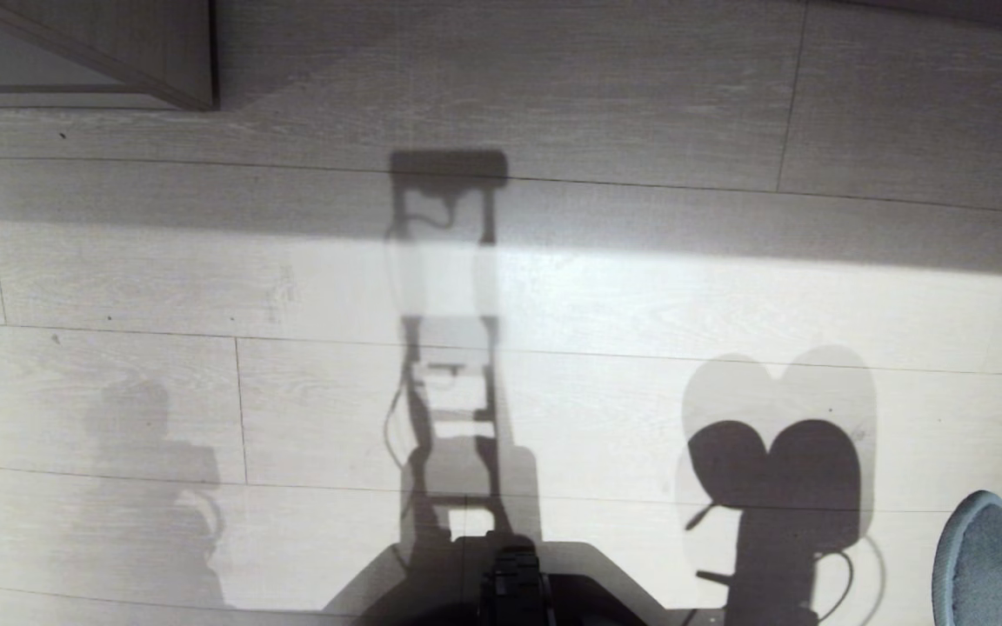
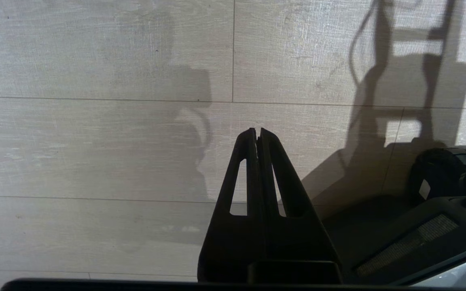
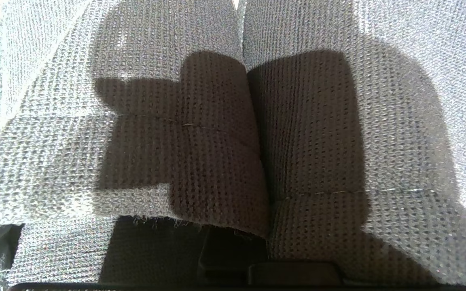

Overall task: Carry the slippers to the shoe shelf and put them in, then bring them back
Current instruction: Place the slippers into the shoe cabinet

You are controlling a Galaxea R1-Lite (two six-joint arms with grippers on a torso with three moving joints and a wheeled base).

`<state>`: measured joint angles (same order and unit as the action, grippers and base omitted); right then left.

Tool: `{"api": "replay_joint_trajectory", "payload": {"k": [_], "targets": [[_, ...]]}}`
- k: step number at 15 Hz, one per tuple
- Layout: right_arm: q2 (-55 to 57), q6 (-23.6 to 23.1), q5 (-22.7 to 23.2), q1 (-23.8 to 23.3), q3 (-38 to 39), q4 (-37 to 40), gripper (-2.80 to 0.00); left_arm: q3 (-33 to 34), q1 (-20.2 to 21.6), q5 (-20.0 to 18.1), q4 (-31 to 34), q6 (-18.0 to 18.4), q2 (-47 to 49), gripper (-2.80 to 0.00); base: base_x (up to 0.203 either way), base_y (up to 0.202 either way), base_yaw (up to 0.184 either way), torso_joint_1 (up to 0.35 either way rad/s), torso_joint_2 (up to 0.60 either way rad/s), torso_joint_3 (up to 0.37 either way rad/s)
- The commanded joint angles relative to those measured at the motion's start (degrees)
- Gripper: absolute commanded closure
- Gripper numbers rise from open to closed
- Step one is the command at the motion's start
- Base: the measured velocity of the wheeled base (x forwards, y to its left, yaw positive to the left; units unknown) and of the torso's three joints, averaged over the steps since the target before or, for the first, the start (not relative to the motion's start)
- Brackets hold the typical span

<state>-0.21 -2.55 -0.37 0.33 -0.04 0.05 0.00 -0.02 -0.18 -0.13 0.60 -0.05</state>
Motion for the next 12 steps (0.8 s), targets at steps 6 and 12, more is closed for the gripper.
{"api": "replay_joint_trajectory", "payload": {"k": [6, 12], "targets": [[0.21, 0.0, 0.01, -0.59, 0.04, 0.21, 0.0, 0.0, -0.02, 0.01, -0.04, -0.07, -0.04, 0.0, 0.0, 0.0, 0.0, 0.0, 0.0, 0.0], [0.21, -0.4, 0.1, -0.68, 0.04, 0.21, 0.0, 0.0, 0.02, 0.01, -0.04, -0.11, -0.04, 0.0, 0.0, 0.0, 0.0, 0.0, 0.0, 0.005]]}}
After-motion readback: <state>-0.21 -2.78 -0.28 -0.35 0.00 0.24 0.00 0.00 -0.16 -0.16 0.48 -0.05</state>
